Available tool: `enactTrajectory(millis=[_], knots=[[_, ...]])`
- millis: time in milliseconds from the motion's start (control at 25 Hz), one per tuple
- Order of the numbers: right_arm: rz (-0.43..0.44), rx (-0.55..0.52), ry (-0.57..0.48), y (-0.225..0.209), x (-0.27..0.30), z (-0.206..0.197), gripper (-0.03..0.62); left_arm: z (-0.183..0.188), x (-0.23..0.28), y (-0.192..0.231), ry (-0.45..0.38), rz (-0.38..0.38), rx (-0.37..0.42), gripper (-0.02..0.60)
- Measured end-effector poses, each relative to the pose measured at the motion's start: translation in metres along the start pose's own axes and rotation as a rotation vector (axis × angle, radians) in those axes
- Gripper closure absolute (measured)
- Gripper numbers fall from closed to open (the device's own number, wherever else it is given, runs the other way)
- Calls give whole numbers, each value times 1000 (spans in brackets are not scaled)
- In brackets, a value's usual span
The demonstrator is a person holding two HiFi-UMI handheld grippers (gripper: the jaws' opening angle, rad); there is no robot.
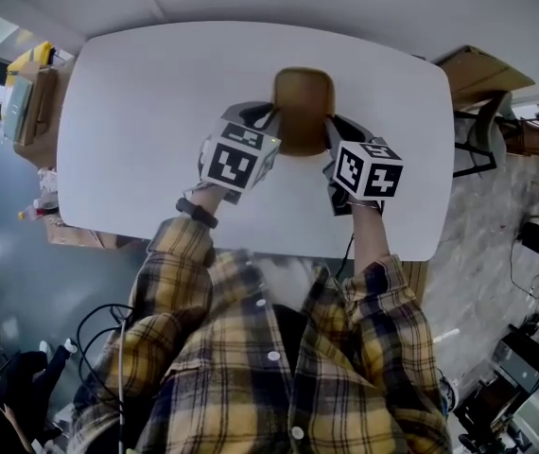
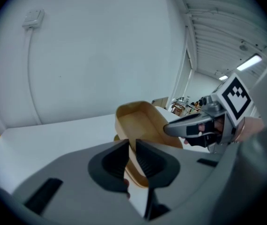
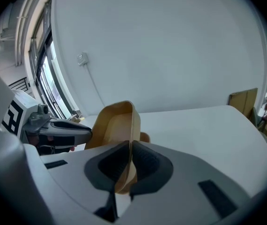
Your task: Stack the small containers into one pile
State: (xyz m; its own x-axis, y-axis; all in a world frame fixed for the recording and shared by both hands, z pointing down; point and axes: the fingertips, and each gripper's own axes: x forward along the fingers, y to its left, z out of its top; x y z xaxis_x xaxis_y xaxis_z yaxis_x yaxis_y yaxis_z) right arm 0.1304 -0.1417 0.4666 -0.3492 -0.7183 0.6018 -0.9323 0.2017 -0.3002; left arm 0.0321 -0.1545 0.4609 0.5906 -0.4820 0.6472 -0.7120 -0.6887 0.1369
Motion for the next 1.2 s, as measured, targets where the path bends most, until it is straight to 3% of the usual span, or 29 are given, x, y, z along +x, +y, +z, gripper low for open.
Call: enactTrajectory(millis=[520, 1200], knots=[[-25, 23, 154, -6, 26, -36, 562, -30, 25, 8, 149, -35, -34, 525], [-172, -269, 224, -13, 37, -49, 511, -36, 37, 13, 177, 39, 60, 525]])
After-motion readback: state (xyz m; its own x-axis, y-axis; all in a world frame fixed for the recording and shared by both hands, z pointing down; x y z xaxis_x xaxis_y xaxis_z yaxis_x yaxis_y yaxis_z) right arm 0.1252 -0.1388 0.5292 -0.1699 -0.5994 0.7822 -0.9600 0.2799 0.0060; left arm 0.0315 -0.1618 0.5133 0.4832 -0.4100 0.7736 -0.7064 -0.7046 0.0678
